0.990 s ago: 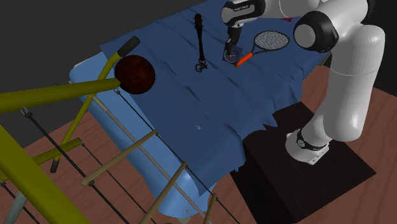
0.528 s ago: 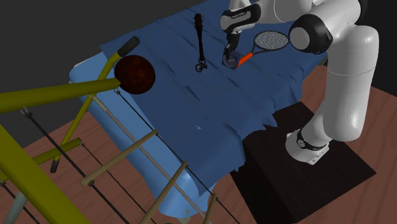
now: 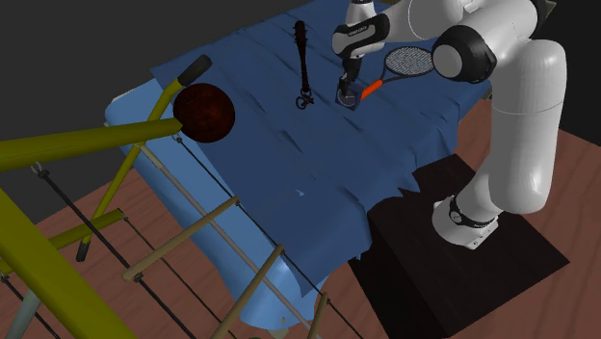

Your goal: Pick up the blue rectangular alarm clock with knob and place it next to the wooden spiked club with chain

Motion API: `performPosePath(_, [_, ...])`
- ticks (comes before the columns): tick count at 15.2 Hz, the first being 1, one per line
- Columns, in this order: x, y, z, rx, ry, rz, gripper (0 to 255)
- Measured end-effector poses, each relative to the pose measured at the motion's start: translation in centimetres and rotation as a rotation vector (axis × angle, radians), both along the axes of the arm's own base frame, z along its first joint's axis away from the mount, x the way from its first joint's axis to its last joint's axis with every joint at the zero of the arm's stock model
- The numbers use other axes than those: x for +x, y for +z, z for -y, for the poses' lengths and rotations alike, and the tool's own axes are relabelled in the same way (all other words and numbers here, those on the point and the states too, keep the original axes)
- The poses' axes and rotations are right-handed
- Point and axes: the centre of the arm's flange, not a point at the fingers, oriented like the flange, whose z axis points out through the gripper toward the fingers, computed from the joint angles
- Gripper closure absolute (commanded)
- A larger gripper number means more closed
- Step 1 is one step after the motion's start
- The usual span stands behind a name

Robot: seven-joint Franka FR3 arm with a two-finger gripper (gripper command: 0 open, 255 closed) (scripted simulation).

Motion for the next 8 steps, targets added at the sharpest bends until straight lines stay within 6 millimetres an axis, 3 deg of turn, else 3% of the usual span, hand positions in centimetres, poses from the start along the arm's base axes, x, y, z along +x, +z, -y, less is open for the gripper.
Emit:
performPosePath(3, [0.00,-0.04,0.02,0.000,0.000,0.000,255])
performPosePath(4, [0.00,-0.04,0.02,0.000,0.000,0.000,0])
performPosePath(8, [0.00,-0.03,0.02,0.000,0.000,0.000,0])
